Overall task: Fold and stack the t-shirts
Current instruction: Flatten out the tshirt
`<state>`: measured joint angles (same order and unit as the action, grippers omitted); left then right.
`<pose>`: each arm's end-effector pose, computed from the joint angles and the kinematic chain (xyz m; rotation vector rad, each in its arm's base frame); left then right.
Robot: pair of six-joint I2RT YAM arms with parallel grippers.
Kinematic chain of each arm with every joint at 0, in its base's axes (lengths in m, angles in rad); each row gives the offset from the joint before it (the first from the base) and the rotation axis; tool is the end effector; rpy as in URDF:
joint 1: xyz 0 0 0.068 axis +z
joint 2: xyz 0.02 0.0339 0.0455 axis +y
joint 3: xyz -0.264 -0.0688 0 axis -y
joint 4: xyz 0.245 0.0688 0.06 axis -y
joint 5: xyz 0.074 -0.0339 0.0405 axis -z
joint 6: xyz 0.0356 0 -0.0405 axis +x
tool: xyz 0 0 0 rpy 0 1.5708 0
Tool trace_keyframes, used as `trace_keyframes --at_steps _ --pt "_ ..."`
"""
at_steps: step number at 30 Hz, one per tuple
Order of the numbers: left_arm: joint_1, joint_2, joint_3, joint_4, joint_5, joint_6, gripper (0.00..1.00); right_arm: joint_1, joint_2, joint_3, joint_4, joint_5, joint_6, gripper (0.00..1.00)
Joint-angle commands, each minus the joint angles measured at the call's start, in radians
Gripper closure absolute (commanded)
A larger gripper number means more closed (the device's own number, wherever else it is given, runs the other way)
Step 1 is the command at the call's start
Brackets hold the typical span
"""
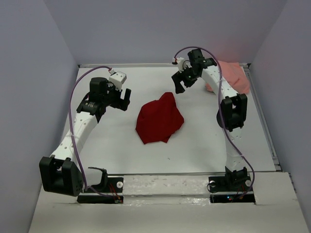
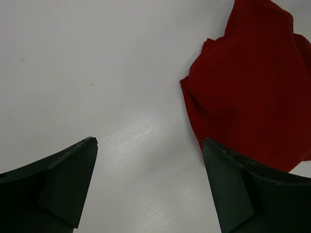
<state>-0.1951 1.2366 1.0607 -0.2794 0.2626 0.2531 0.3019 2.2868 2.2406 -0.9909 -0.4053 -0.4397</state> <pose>0.2753 -0.0638 0.3314 0.6081 1.9229 -0.2290 0.4685 0.1606 0.2694 -1.0554 2.3202 0.4738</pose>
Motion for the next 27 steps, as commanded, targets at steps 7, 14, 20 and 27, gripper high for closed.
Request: trace_keyframes --at_steps 7,14,20,27 --pt "-0.004 -0.003 0.001 0.026 0.012 0.011 0.01 0.014 0.059 0.013 0.12 -0.092 0.042 0.13" --pt "-0.003 0.017 0.01 0.025 0.013 0.011 0.01 0.034 0.117 0.037 0.135 -0.122 0.059 0.13" --pt "-0.004 0.029 0.018 0.025 0.017 0.011 0.01 0.052 0.148 0.05 0.129 -0.148 0.059 0.13" --pt "-0.003 0.032 0.015 0.026 0.02 0.014 0.01 0.072 0.183 0.103 0.109 -0.168 0.058 0.15"
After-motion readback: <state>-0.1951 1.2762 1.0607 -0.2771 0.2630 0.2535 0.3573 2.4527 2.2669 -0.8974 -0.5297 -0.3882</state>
